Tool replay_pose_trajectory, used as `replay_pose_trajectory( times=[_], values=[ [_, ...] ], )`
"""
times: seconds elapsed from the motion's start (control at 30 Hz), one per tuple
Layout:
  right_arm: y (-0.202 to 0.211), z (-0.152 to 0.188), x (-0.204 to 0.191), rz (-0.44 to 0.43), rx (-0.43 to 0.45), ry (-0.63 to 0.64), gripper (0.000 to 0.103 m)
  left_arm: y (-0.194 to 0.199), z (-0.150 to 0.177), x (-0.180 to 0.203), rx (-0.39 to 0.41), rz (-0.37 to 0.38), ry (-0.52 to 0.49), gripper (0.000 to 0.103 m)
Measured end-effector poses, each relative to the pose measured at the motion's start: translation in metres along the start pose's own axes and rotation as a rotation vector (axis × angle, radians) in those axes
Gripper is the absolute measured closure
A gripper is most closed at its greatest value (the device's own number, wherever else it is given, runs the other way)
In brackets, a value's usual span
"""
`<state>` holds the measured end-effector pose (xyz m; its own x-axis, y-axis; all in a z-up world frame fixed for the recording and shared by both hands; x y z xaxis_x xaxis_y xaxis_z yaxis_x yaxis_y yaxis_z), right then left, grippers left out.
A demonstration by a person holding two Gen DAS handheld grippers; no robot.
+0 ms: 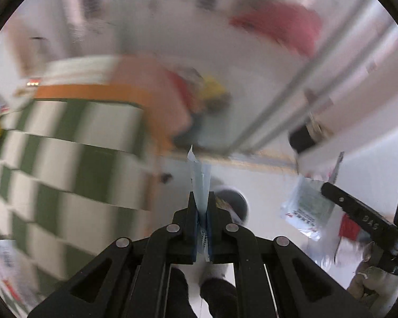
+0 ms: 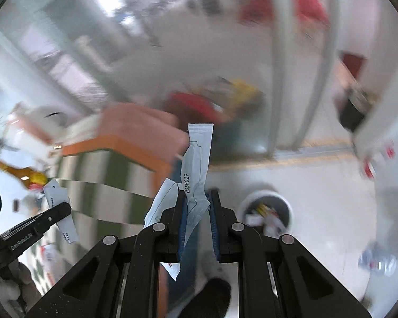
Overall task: Collect trash
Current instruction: 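Carry both white packets to the bin and open both tools to drop them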
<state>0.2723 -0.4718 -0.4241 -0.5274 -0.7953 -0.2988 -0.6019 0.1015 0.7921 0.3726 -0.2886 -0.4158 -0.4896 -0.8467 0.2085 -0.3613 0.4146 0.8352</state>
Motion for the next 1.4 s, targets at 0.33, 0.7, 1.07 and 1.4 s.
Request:
replay_pose_trajectory(
  times=[0.33, 0.7, 1.07, 1.4],
  values=[
    [-0.125, 0.121, 0.192, 0.131, -0.195, -0.215, 0.086, -0.186, 0.107, 0.089, -0.27, 0.03, -0.043, 0.1],
    [-0.334, 0.221, 0.289, 0.138, -0.295, -0.267, 0.086, -0.4, 0.215, 0.088, -0.477, 0.004, 0.037, 0.099],
    [-0.412, 0.261, 0.314, 0.134, -0.378, -0.238, 0.078, -0.459, 0.253, 0.084, -0.54, -0.016, 0.015, 0.083],
    [-0.371, 0.244, 0.305, 0.186, -0.337, -0.124, 0.006, -0.423, 0.227, 0.071, -0.408, -0.144, -0.091, 0.005]
  ],
)
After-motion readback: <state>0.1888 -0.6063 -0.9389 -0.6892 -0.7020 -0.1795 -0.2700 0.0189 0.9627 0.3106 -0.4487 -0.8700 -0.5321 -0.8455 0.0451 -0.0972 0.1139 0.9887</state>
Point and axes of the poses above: each gripper's, at about its wrist camera, not at the fingertips, and y roughly against the way its jaws point, x to its right, z to its underside, the point moved 9 cm from there along -y, roughly the way its jaws point, and after that the axes turned 13 degrees about x, right-handed, at the moved point
